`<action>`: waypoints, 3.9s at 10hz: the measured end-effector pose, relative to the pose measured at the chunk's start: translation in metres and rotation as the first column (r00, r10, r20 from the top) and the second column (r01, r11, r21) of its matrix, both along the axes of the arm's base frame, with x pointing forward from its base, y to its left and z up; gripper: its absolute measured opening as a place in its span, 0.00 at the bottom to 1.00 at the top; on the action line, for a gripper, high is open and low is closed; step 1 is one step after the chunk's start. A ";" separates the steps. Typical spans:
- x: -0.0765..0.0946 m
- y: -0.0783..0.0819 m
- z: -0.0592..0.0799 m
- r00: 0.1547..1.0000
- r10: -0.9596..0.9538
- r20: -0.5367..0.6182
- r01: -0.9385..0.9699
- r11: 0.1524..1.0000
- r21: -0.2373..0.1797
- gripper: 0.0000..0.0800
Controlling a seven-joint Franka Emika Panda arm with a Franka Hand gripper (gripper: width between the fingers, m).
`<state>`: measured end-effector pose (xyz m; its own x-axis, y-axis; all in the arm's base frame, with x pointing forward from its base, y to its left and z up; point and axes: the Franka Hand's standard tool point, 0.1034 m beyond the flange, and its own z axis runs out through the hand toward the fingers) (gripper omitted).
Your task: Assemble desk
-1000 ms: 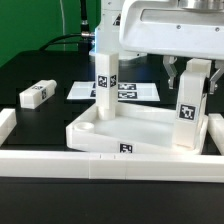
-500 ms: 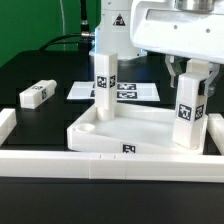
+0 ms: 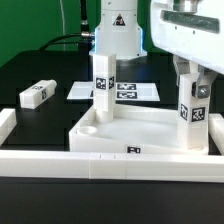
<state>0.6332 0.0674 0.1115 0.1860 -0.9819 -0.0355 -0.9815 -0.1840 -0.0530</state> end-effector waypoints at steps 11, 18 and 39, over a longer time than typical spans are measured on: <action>0.000 0.006 0.001 0.989 -0.148 -0.010 0.148 0.989 0.008 0.78; -0.001 0.010 0.000 0.931 0.365 -0.010 -0.365 0.929 -0.054 0.81; -0.003 0.017 -0.002 0.420 0.906 -0.059 -0.906 0.414 -0.087 0.36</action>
Offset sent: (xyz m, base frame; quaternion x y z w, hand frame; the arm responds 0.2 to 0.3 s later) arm -0.0004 0.0048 -0.0037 -0.0216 0.0001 0.2469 0.9688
